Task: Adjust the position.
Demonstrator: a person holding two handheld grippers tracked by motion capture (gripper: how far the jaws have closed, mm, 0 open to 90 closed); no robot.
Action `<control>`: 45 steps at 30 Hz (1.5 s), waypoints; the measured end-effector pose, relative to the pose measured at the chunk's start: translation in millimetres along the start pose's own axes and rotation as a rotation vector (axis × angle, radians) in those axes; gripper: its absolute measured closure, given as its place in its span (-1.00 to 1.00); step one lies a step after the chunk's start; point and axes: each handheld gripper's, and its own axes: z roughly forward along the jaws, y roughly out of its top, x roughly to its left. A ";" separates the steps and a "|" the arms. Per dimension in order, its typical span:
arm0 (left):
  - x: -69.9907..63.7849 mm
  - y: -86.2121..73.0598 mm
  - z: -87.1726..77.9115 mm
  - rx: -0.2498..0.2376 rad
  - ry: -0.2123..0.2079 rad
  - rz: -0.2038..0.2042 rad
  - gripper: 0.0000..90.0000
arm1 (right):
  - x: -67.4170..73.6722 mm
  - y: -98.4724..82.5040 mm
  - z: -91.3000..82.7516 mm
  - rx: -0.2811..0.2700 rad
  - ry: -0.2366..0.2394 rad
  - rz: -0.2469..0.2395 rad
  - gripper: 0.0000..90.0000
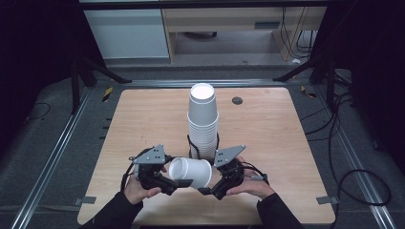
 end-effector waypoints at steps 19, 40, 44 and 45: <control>-9.5 0.3 12.2 0.026 -0.060 0.027 -0.53 | 8.3 1.9 10.4 0.002 0.093 -0.048 -0.80; -5.0 4.0 0.0 0.049 -0.006 0.039 -0.67 | 2.6 2.6 -4.1 0.046 0.037 -0.056 -0.78; -0.7 0.4 0.1 0.110 0.020 0.044 -0.71 | 0.6 2.7 -9.7 0.095 -0.015 -0.074 -0.79; -0.2 -0.8 1.4 0.127 0.035 0.052 -0.71 | 0.2 2.4 -10.2 0.102 -0.023 -0.074 -0.79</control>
